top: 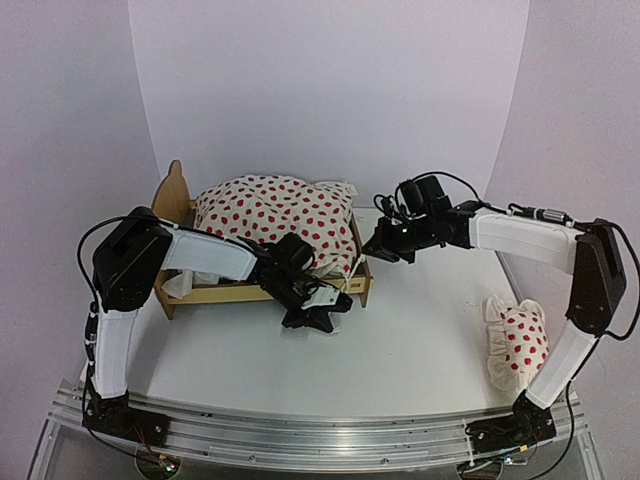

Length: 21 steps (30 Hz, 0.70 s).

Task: Set up the pet bed

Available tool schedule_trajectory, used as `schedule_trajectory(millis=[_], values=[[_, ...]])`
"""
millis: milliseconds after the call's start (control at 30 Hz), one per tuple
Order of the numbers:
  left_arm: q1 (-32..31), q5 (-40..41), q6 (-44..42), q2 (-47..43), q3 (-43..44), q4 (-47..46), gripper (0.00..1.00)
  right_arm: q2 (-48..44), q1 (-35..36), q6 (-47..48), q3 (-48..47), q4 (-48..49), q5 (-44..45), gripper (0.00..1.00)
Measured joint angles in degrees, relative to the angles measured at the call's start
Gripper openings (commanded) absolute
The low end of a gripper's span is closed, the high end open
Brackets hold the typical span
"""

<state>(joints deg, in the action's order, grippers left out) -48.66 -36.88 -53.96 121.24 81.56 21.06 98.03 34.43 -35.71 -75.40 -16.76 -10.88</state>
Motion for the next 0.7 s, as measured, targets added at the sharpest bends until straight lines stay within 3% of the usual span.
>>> schedule_trajectory(millis=[433, 700], values=[[1.05, -3.56, -3.27, -4.83, -5.68, -0.67, 0.00, 0.27, -2.47, 14.73, -9.66, -13.70, 13.53, 0.00], [1.16, -3.32, -6.40, -5.15, -7.98, -2.60, 0.00, 0.47, -3.95, 17.77, -11.62, -18.19, 14.39, 0.00]])
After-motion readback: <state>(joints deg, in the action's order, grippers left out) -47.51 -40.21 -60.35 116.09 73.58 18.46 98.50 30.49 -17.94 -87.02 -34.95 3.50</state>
